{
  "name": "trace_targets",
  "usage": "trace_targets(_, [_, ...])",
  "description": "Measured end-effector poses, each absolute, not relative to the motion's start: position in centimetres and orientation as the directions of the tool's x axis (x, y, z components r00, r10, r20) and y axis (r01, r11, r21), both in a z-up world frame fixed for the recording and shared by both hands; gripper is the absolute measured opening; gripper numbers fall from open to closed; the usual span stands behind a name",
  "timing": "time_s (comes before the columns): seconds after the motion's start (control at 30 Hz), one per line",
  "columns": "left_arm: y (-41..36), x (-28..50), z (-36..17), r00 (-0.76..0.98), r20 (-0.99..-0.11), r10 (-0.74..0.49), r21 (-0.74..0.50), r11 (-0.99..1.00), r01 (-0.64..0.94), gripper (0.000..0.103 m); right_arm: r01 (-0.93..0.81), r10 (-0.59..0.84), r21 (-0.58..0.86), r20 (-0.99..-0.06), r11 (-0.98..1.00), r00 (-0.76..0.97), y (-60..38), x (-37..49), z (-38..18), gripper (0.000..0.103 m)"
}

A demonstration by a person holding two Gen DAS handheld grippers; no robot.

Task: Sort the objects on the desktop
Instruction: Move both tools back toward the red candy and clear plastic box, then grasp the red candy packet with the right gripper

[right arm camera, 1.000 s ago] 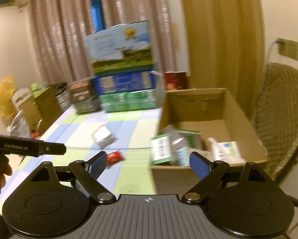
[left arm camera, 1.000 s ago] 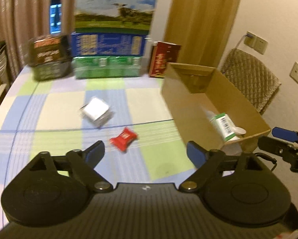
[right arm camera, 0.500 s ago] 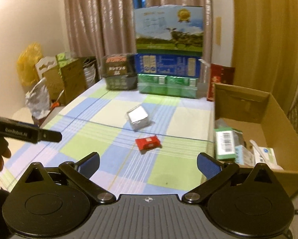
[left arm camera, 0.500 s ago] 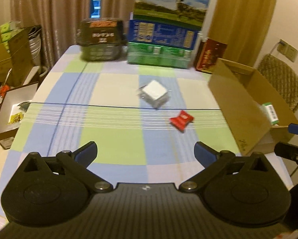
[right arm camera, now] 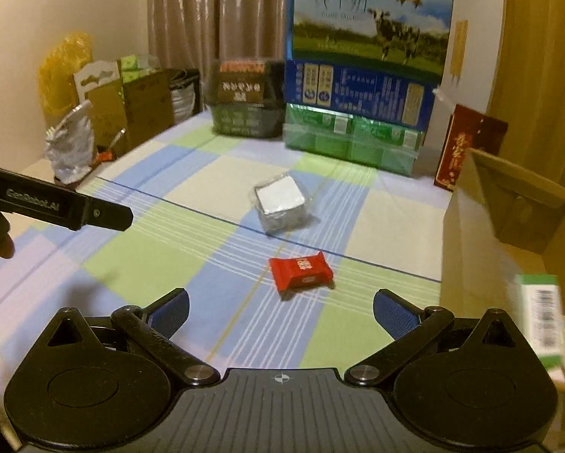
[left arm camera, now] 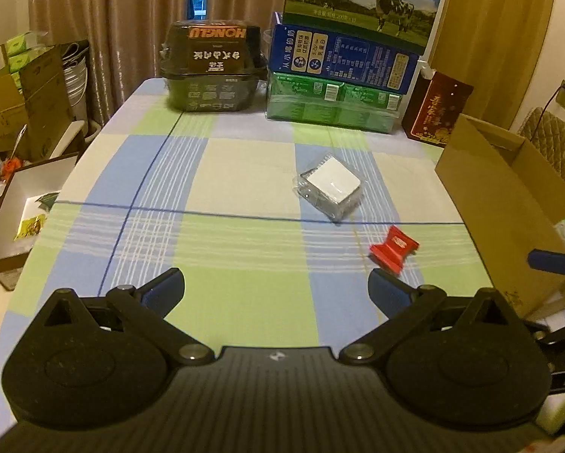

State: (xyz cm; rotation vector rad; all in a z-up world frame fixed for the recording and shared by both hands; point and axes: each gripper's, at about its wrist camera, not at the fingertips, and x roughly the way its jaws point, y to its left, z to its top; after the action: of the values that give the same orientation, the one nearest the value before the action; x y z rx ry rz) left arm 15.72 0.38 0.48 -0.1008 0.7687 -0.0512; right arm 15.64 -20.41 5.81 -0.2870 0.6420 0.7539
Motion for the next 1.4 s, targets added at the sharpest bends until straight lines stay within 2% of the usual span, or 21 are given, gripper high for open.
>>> trace_targets(0.1, [0.2,17.7,-1.0,0.715,-0.693,-0.09,-0.111,0.994,0.018,0.102,-0.706,0.528,-0.021,-0.649,0.708,0.548,-19.4,17.9,3.8,0.1])
trace_targets(0.2, [0.1,19.7,-2.4,0.716,-0.692,-0.094,-0.12,0.993,0.014,0.102,-0.713,0.522,-0.012,-0.673,0.701,0.525,-18.4,20.1,2.2,0.085])
trace_targets(0.23, [0.1,20.3,-2.9,0.716,-0.692,-0.094,-0.123,0.992,0.012,0.102,-0.713,0.519,-0.007,-0.68,0.701,0.518,-18.1,20.9,1.6,0.083])
trace_targets(0.6, [-0.7,24.6,-6.5,0.703,-0.699,-0.129,-0.128,0.99,0.054,0.102,-0.762,0.533,-0.014,-0.706,0.648,0.467,-15.9,26.2,-1.8,0.08])
trace_targets(1.2, [-1.2,25.7,-7.9,0.682,-0.719,-0.131,-0.099,0.991,0.086,0.102,-0.773,0.546,0.006,-0.712,0.634,0.442,-15.1,26.8,-2.4,0.042])
trace_targets(1.4, [-1.1,25.7,-8.0,0.684,-0.718,-0.128,-0.099,0.992,0.082,0.102,-0.734,0.531,0.01,-0.697,0.679,0.482,-15.4,27.1,-1.8,0.039])
